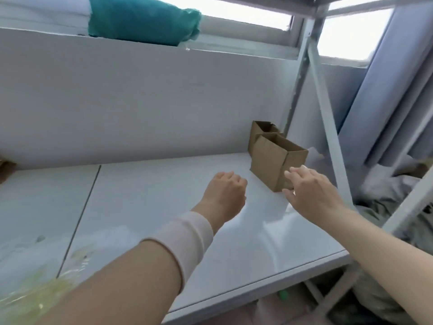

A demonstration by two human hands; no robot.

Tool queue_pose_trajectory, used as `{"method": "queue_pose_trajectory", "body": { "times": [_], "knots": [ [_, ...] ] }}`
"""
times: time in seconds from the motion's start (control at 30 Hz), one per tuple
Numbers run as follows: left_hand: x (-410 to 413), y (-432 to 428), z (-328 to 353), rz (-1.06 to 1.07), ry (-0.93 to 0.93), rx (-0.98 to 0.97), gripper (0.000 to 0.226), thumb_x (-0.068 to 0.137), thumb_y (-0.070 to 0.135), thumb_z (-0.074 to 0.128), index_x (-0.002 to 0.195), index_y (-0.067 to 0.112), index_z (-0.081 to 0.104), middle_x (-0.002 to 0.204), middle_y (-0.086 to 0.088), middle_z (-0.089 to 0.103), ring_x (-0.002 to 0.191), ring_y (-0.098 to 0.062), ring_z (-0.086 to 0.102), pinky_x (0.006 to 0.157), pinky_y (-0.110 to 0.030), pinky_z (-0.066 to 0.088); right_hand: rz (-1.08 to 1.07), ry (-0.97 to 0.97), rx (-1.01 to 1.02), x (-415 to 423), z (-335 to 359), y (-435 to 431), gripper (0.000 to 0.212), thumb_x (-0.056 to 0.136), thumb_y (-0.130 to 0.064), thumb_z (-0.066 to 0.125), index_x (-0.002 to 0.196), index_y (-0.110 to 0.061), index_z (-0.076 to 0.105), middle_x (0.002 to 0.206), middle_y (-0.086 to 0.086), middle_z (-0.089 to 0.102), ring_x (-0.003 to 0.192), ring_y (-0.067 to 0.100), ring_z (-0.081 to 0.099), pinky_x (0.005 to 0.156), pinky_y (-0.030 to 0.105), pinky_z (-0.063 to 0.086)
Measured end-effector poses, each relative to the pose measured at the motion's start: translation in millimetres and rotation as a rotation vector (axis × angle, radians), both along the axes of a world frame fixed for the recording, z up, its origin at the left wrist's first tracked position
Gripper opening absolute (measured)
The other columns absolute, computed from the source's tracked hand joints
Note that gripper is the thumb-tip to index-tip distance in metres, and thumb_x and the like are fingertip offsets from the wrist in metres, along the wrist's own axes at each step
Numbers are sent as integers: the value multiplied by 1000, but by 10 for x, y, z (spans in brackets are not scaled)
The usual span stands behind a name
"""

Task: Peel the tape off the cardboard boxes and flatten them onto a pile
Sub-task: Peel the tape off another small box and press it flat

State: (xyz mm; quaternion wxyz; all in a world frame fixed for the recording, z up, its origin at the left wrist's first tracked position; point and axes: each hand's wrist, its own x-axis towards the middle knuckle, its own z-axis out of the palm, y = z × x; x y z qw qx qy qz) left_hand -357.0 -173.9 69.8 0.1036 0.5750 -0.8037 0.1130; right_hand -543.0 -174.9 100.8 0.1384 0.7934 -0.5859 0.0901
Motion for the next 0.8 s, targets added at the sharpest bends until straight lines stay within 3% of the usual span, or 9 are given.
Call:
{"method": "queue_pose_trajectory", "body": {
  "times": [0.13, 0.27, 0.33, 0.43, 0.53, 0.63, 0.7, 0.8],
  "knots": [
    [-603, -415, 5, -71, 165, 13, 52, 95, 27, 46, 141, 10, 31, 144, -9, 40, 134, -24, 36, 109, -33, 27, -81, -18, 11, -500, -96, -226, 48, 94, -29, 48, 137, -11, 41, 144, 6, 41, 136, 25, 33, 111, 34, 25],
    [-960, -918, 26, -74, 227, 30, 67, 93, 26, 50, 148, 11, 15, 156, -10, 19, 144, -26, 16, 116, -36, 20, -94, -82, 21, -741, -295, -484, 42, 84, -20, 64, 121, -1, 58, 126, 15, 57, 121, 33, 51, 100, 43, 40],
    [-1048, -1167, 34, -53, 255, 20, 69, 93, 25, 52, 148, 12, 14, 157, -10, 15, 145, -26, 11, 116, -38, 20, -84, -115, 5, -821, -410, -599, 39, 80, -17, 69, 114, 1, 62, 119, 17, 62, 114, 36, 56, 95, 44, 44],
    [-1116, -1461, 56, -5, 287, 27, 63, 91, 27, 56, 144, 15, 26, 156, -14, 14, 145, -30, 8, 114, -41, 22, -69, -105, 17, -870, -523, -699, 43, 90, -25, 55, 129, -7, 51, 137, 8, 49, 131, 26, 42, 105, 36, 35],
    [-1142, -1593, 15, 30, 382, 23, 36, 90, 26, 58, 122, 14, 47, 154, -19, 18, 144, -36, 10, 111, -44, 25, -52, -135, 41, -900, -591, -772, 47, 95, -32, 44, 139, -15, 39, 147, -2, 37, 138, 17, 29, 110, 28, 27],
    [-1110, -1559, -58, 10, 537, 9, 20, 92, 23, 55, 109, 12, 53, 152, -16, 25, 143, -35, 12, 110, -45, 27, 1, -186, 24, -889, -628, -800, 46, 93, -28, 51, 137, -14, 43, 145, -1, 40, 136, 17, 34, 109, 27, 28],
    [-1036, -1453, -51, -27, 677, -7, 18, 91, 23, 56, 105, 11, 54, 144, -13, 38, 138, -34, 26, 108, -45, 33, 71, -257, -17, -870, -634, -789, 43, 85, -19, 65, 126, -9, 55, 134, 6, 53, 126, 25, 47, 101, 33, 40],
    [-787, -1161, 114, -59, 982, -14, 7, 91, 20, 56, 90, 13, 53, 108, -10, 56, 104, -29, 52, 90, -40, 44, 178, -341, -108, -784, -589, -699, 42, 70, -14, 79, 110, -8, 66, 117, 11, 62, 104, 30, 62, 79, 32, 50]
  ]
}}
